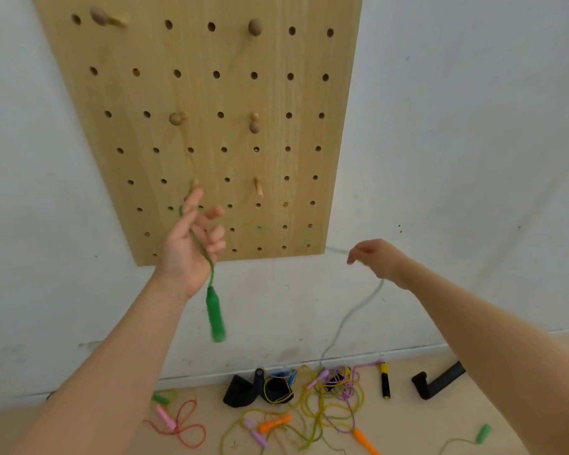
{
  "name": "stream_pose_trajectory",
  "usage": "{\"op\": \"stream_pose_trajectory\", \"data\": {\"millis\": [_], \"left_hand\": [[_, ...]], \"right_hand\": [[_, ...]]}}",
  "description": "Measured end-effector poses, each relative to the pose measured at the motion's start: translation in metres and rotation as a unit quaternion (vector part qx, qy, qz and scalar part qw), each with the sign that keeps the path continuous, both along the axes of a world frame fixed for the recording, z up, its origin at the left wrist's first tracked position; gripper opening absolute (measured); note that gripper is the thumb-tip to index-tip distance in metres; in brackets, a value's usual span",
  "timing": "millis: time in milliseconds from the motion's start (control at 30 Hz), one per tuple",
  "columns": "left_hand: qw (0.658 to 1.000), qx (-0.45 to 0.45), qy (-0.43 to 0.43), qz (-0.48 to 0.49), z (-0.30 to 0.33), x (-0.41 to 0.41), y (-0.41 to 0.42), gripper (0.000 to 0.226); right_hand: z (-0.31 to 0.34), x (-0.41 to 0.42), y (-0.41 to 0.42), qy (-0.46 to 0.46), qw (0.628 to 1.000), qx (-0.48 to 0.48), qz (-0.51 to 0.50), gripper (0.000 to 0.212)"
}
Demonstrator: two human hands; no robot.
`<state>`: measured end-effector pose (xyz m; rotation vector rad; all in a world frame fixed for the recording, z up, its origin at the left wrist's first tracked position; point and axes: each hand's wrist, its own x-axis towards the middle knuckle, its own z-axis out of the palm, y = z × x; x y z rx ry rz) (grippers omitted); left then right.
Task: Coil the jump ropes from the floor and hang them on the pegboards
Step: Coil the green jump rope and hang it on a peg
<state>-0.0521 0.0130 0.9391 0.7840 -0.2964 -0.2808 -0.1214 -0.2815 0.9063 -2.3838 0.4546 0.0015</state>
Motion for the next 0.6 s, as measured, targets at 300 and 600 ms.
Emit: {"op": "stream_pose_trajectory", "data": {"millis": [300, 600], "left_hand": [[0.919, 0.353, -0.088, -0.150, 0.012, -0.036, -0.083, 0.038], [0.886, 0.338, -0.095, -0.302, 0.018, -0.063, -0.132, 0.046]], "right_hand": [[0.083, -0.023, 0.064, -0.119, 0.914, -0.209, 0.328, 0.018], [0.084, -0.052, 0.003, -0.237, 0.954, 0.043, 0.176, 0.009]]}}
